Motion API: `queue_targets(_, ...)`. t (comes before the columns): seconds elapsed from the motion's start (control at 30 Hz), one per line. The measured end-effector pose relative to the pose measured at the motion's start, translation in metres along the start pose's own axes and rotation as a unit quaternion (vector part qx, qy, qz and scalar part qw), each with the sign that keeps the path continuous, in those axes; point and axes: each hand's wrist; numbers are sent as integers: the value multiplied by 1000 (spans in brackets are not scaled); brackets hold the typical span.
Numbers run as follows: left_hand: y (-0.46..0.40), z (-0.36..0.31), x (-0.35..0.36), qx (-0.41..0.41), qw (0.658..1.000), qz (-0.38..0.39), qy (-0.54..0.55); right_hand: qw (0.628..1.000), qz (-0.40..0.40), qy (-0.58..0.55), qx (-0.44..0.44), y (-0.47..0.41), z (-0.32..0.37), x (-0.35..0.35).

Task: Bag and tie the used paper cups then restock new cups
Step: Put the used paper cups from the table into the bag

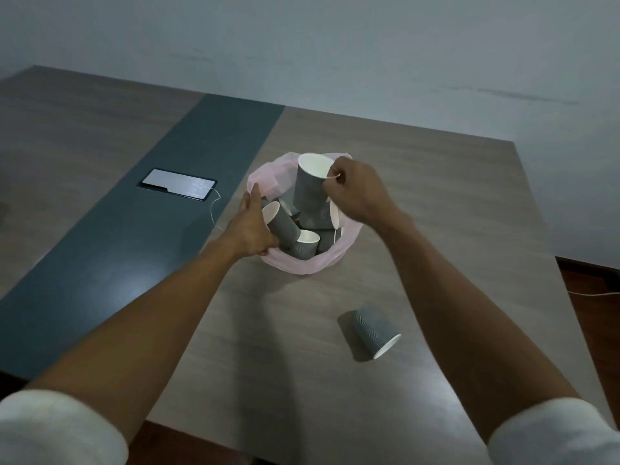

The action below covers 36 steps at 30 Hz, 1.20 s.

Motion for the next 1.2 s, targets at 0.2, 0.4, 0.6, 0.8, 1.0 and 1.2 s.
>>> queue_targets(0.2,-2,-3,-1,-8,1000,1,2,995,35,-26,93,24,-32,56)
queue_targets(0.4,-5,-6,2,-8,1000,-3,7,988,57,20,141,31,-55,24)
queue_targets(0.6,-3,-16,7,0,1000,-8,3,932,285,113,193,84,-95,14)
queue_targets(0.8,7,-15,10,11,1000,-2,8,908,284,206,230,154,-122,46)
queue_targets(1.0,22,9,13,34,999,4,-24,917,196,250,241,196,-118,72)
queue_targets(1.2,24,23,5,48,999,15,-22,921,-169,0,352,149,-66,48)
Point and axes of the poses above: each hand's wrist, its own y-axis away from the middle knuckle, its own x-axis out of the palm, z = x × y, and after that the axes turned 12 degrees about -z, right-handed
